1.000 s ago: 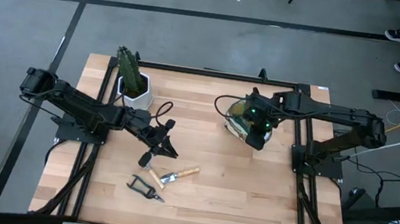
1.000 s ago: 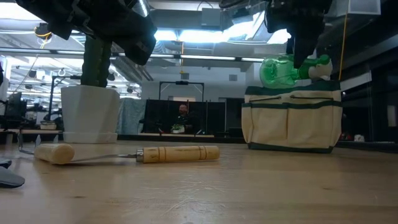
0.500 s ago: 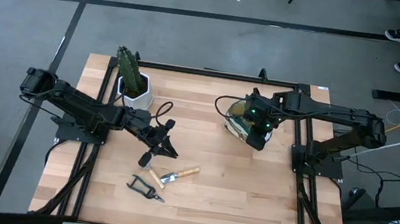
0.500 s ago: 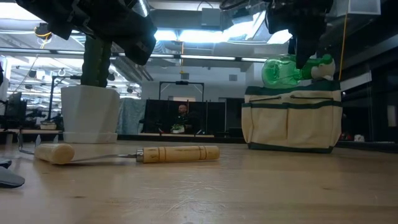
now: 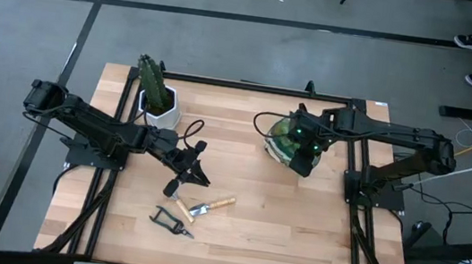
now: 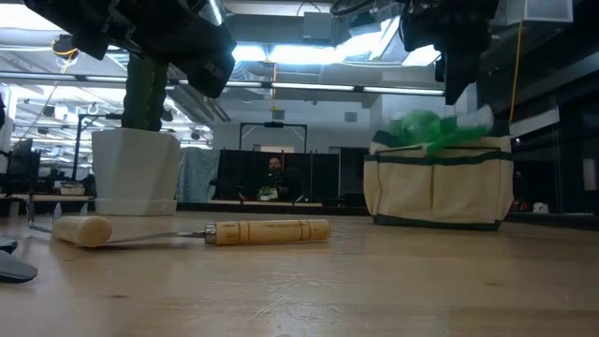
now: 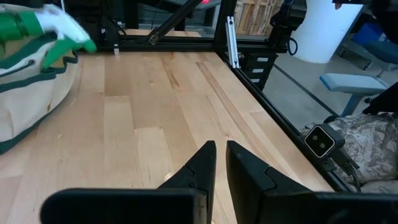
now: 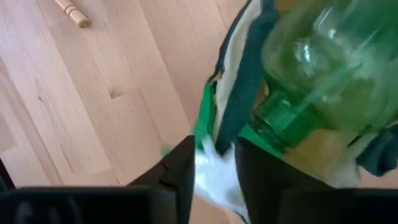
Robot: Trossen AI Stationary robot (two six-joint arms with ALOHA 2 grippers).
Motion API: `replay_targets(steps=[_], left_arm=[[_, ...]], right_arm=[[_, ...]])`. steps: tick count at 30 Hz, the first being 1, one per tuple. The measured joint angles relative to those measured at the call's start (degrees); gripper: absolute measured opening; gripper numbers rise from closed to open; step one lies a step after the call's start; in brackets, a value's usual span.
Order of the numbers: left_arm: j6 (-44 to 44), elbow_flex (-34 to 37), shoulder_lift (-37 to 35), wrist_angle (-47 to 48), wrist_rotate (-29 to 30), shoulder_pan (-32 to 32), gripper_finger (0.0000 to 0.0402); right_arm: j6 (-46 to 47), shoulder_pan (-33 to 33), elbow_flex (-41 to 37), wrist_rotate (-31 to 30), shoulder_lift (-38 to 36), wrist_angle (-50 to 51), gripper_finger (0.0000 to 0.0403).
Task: Pick & Place Garden tools in Gardening bag
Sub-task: Put the spray bottle into the gardening bag
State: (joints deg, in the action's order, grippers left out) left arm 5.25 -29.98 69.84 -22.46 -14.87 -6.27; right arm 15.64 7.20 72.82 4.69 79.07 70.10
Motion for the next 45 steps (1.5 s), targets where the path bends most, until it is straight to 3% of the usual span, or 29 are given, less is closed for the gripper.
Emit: replay_targets(steps=[7,13,19,31,36,45], left_arm=[[0.0,0.0,0.0,0.0,0.0,0.0,0.0031],[0.0,0.0,0.0,0.0,0.0,0.0,0.0031],[0.0,0.0,0.0,0.0,0.0,0.0,0.0031],[0.0,0.0,0.0,0.0,0.0,0.0,0.0031],[0.0,0.0,0.0,0.0,0.0,0.0,0.0031],[0.0,0.0,0.0,0.0,0.0,0.0,0.0031]], right_arm=[[0.0,-0.1,0.0,-3.4,0.0,0.0,0.0166],[0.8,-0.1,0.0,-3.9,0.0,0.0,0.0167],[3.4,-0.1,0.0,-10.9,0.0,-0.3,0.0166],[3.5,0.3,0.0,-15.0,4.9,-1.7,0.0057],[1.0,0.3,0.0,-13.5,8.6,1.0,0.0048],[1.9,1.1,0.0,-12.5,8.9,1.5,0.0047]])
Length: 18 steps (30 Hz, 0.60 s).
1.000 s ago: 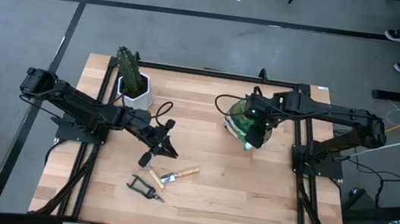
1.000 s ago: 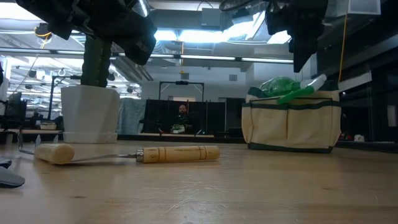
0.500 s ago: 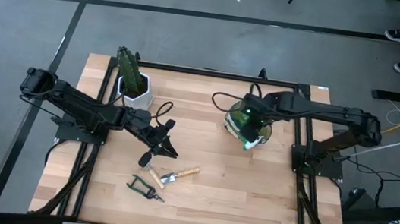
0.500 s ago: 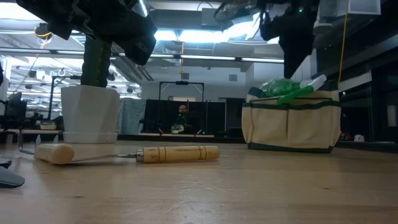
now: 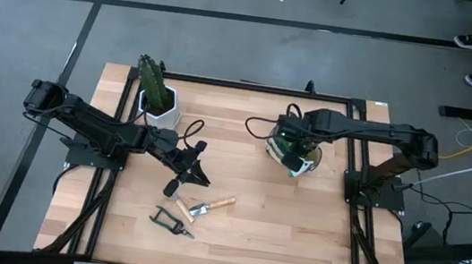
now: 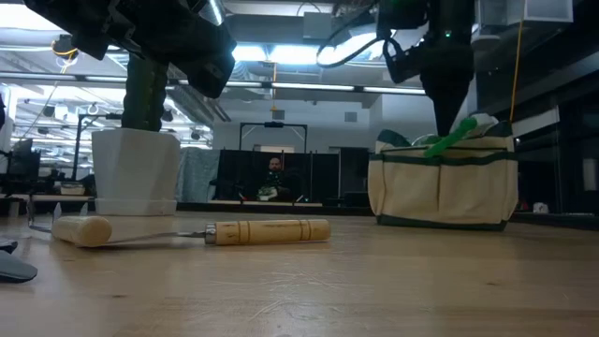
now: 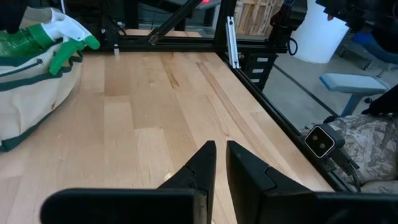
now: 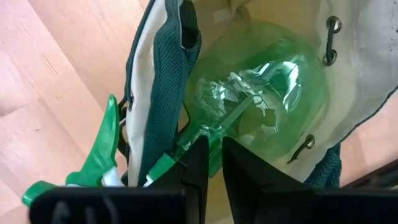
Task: Pick & Place Garden tools in Gardening bag
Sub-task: Put the spray bottle into the gardening bag
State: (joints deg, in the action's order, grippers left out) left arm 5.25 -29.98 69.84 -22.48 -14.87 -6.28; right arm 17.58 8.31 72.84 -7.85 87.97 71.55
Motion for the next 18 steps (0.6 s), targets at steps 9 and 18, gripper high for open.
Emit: replay_targets(steps=[9,18], left_arm=[[0.0,0.0,0.0,0.0,0.0,0.0,0.0031],[0.0,0.0,0.0,0.0,0.0,0.0,0.0031]], right_arm=[[-1.7,1.1,0.5,6.4,-0.3,3.0,0.0047],[1.5,-3.1,4.9,6.6,-7.3,5.5,0.0042]])
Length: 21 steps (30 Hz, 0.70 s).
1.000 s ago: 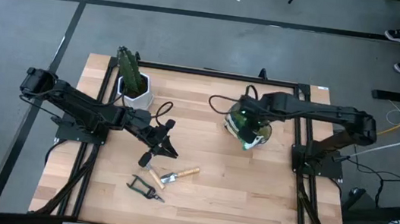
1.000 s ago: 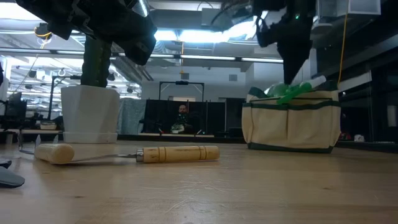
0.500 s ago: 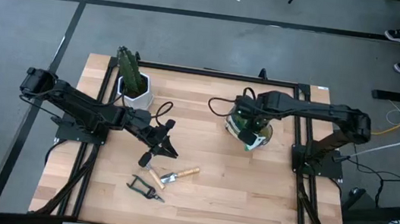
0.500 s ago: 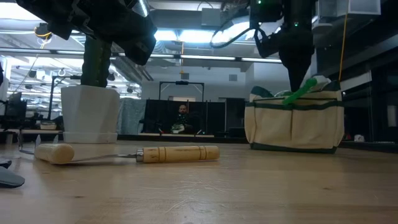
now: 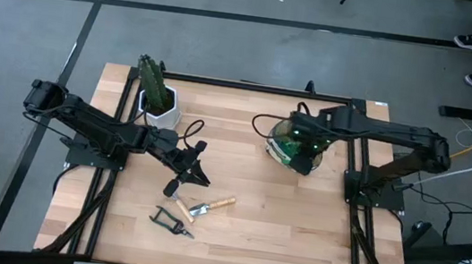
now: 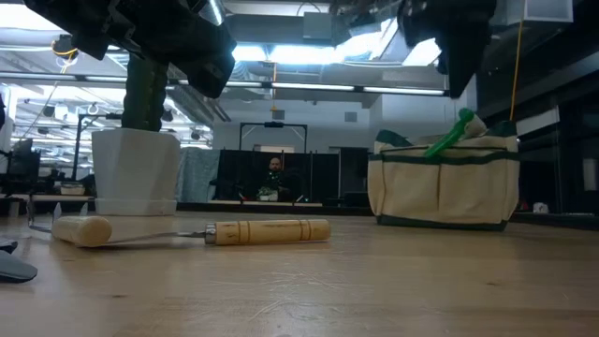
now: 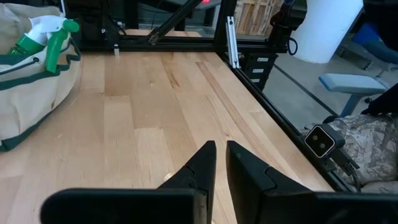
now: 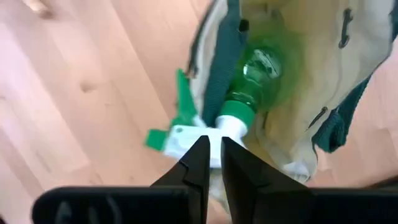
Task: Pick & Place Garden tools in Gardening bag
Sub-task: Put the spray bottle into the gardening bag
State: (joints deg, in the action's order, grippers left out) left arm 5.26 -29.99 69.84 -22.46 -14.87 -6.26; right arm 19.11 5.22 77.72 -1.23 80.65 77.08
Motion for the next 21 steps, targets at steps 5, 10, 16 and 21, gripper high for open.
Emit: replay_targets(steps=[5,10,16,21], left_arm=[[0.0,0.0,0.0,0.0,0.0,0.0,0.0031],[0.0,0.0,0.0,0.0,0.0,0.0,0.0031],[0.0,0.0,0.0,0.0,0.0,0.0,0.0031],[0.0,0.0,0.0,0.0,0.0,0.0,0.0031]], right_arm=[[6.5,-4.9,0.0,0.0,-3.5,-0.4,0.0042],[11.6,-10.0,0.0,0.0,-4.0,-0.4,0.0042],[13.5,-14.6,0.0,-0.5,-3.5,-1.8,0.0072],[15.5,-18.4,0.0,-6.2,-3.5,0.2,0.0134]])
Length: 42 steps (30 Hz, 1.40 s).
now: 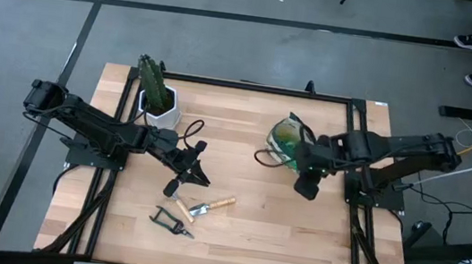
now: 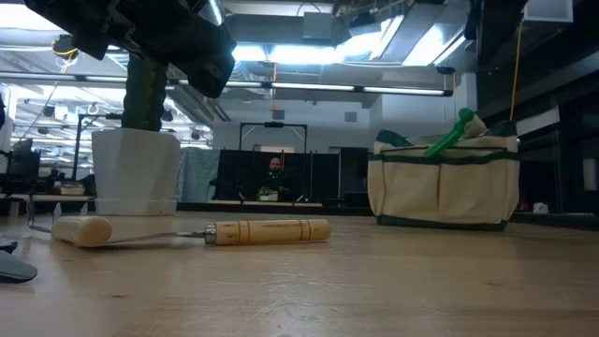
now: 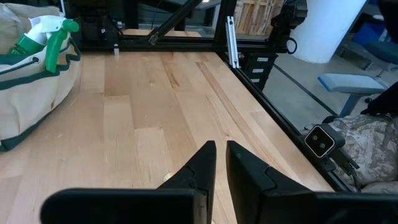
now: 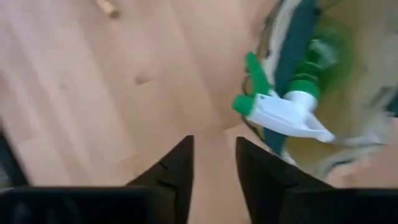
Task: Pick & Place Garden tools in Gardening bag
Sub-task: Put the spray bottle into the gardening bag
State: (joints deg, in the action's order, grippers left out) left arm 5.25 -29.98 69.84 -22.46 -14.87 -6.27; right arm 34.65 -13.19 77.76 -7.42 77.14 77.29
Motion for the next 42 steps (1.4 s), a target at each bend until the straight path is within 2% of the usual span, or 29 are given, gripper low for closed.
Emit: replay_targets(steps=[6,12,17,25,29,38,42], left_arm=[[0.0,0.0,0.0,0.0,0.0,0.0,0.0031],[0.0,0.0,0.0,0.0,0.0,0.0,0.0031],[0.0,0.0,0.0,0.0,0.0,0.0,0.0031],[0.0,0.0,0.0,0.0,0.0,0.0,0.0031],[0.0,0.0,0.0,0.0,0.0,0.0,0.0031],[0.0,0.0,0.0,0.0,0.0,0.0,0.0031],[0.0,0.0,0.0,0.0,0.0,0.0,0.0031]], right_arm=[[-0.7,-3.2,-2.1,-10.3,0.0,2.0,0.0214],[-3.9,-3.5,-9.0,-10.1,0.0,1.7,0.0251],[-12.2,-3.5,-11.8,-10.1,0.0,-2.7,0.0253],[-28.4,-3.5,-11.9,-11.1,0.1,-9.5,0.0245],[-29.1,-3.2,-11.9,-13.4,1.4,-9.0,0.0241],[-29.5,-2.0,-11.9,-13.6,5.9,-8.8,0.0238],[-29.5,-1.7,-11.9,-13.6,6.8,-8.8,0.0211]])
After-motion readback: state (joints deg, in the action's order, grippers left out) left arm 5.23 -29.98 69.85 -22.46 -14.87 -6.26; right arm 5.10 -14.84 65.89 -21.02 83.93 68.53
